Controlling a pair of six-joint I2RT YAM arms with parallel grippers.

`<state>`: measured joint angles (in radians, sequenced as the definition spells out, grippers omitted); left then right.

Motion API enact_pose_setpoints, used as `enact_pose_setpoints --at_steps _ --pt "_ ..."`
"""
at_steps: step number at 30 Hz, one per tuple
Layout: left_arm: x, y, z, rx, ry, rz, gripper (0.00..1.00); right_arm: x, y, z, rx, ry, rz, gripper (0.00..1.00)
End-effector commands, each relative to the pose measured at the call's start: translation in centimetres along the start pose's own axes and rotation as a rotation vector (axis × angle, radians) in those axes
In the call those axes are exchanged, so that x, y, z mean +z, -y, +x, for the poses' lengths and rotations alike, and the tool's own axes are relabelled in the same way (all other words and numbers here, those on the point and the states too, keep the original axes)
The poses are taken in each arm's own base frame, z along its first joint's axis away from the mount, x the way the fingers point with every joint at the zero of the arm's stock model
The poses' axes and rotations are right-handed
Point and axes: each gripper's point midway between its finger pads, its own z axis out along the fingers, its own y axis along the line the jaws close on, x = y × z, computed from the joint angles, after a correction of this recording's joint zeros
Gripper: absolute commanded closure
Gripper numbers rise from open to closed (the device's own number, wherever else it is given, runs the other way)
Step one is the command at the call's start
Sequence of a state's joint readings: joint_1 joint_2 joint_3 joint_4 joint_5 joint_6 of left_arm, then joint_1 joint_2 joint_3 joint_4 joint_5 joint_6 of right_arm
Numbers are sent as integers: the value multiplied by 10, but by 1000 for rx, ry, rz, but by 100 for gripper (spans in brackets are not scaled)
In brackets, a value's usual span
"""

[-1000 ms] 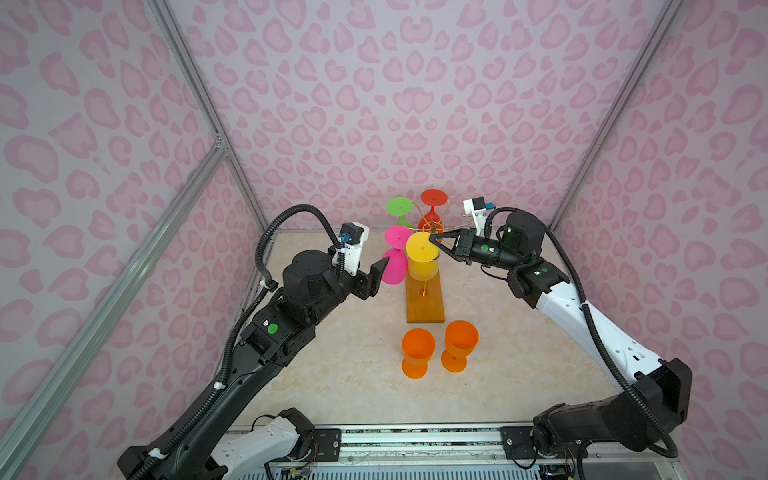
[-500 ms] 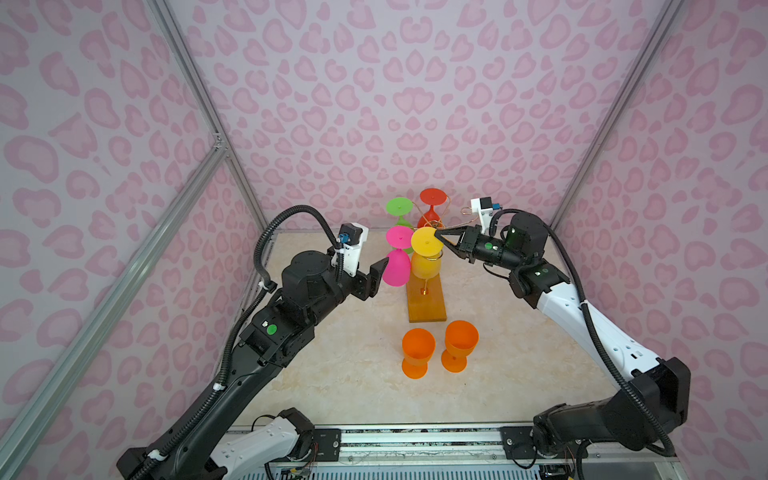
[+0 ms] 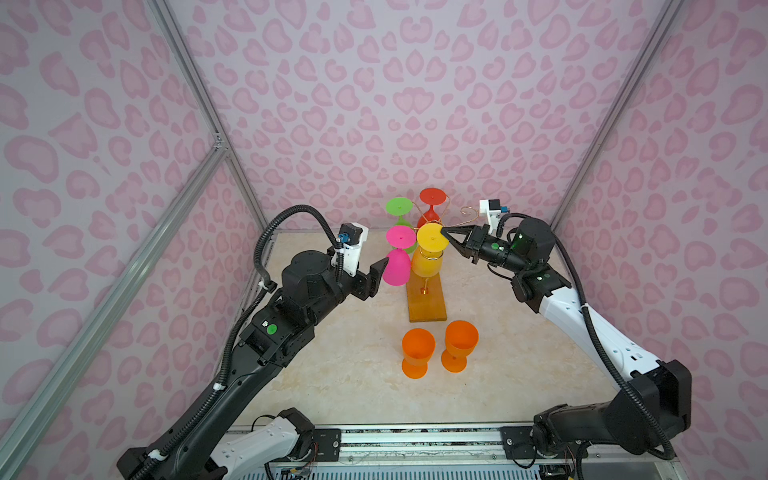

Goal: Take the wine glass off the wine glass rack
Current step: 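Pull the yellow glass off the rack hook with the right gripper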

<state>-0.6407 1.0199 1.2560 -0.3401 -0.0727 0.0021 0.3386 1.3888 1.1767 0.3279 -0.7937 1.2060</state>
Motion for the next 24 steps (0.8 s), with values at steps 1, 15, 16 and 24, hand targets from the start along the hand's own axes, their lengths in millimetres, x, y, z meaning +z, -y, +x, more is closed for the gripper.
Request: enact_pose_setpoints --at_steps 1,15,16,24 --pt "-1 1 -13 -2 38 12 27 -3 -2 -5 52 23 -39 100" --pt "2 4 -16 -2 34 26 27 -19 0 -11 87 64 -35 100" --pt "2 4 -16 -3 33 27 27 -21 0 -11 89 68 -37 100" --pt "4 5 -15 -4 28 31 27 -31 -1 -11 103 87 -46 100"
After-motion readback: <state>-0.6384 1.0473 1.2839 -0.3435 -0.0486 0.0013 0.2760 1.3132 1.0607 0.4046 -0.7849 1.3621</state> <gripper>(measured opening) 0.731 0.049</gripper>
